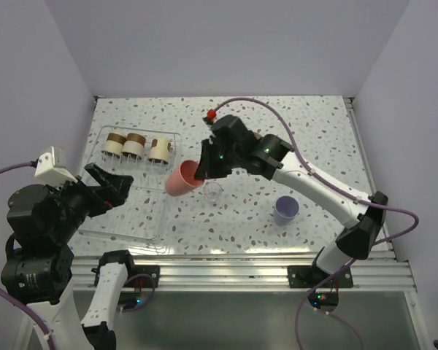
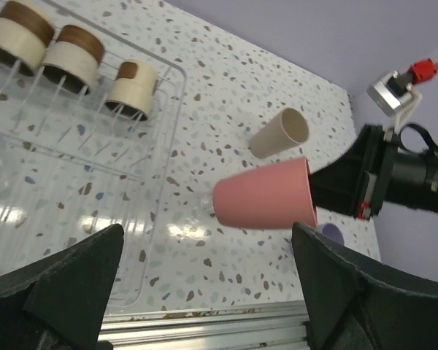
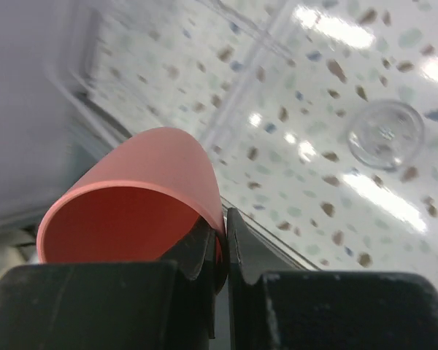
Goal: Load the cups into the dish rack
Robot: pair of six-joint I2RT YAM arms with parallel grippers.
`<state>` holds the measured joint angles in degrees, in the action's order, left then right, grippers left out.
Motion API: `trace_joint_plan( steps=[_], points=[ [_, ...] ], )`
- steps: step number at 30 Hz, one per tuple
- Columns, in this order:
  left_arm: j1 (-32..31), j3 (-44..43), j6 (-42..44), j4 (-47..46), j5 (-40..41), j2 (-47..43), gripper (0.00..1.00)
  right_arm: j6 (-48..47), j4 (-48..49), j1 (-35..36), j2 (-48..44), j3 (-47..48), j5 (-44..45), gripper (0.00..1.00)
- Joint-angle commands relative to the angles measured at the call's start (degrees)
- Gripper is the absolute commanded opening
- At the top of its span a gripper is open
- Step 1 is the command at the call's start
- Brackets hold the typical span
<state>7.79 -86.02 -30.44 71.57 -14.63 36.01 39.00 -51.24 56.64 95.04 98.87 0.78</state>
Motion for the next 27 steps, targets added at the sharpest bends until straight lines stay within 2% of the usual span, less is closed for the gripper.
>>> trace_joint_plan(
  steps=[1, 2, 6, 10, 13, 14, 17, 20, 22, 27],
  points=[
    [-0.1, 1.0, -0.9, -11.6, -13.8, -0.1, 1.00, 7.4, 22.4, -8.4, -5.1, -4.4, -21.0, 0.00],
    [-0.2, 1.3, -2.6, -13.6, -18.1, -0.1, 1.00, 14.3, 27.5, -11.8, -5.4, -5.6, -28.1, 0.00],
    [-0.2, 7.4, -8.7, -26.5, -24.9, -3.6, 1.00, 25.5, 43.5, -15.5, -3.6, -5.1, -39.1, 0.00],
    [-0.2, 16.2, -18.3, -45.7, -29.4, -6.5, 1.00, 37.3, 57.7, -15.9, -3.3, -6.3, -43.5, 0.00],
    [-0.1, 22.9, -25.6, -57.1, -31.9, -6.8, 1.00, 49.5, 72.8, -15.8, -3.6, -9.9, -43.4, 0.00],
    [-0.1, 23.8, -26.6, -59.2, -32.8, -6.6, 1.00, 51.5, 75.1, -15.8, -3.6, -10.8, -43.2, 0.00],
    [-0.1, 25.3, -28.4, -65.1, -32.8, -5.3, 1.00, 54.9, 79.7, -15.8, -4.1, -12.4, -43.2, 0.00],
    [-0.1, 26.9, -31.6, -70.6, -32.7, -4.6, 1.00, 55.0, 79.6, -15.8, -4.2, -12.9, -44.2, 0.00],
    [-0.2, 28.5, -35.5, -77.5, -33.0, -4.5, 1.00, 55.2, 79.7, -15.9, -4.4, -13.7, -44.6, 0.00],
    [-0.2, 30.5, -36.8, -80.5, -32.8, -4.5, 1.00, 55.2, 79.7, -15.5, -5.9, -16.1, -44.5, 0.00]
  ],
)
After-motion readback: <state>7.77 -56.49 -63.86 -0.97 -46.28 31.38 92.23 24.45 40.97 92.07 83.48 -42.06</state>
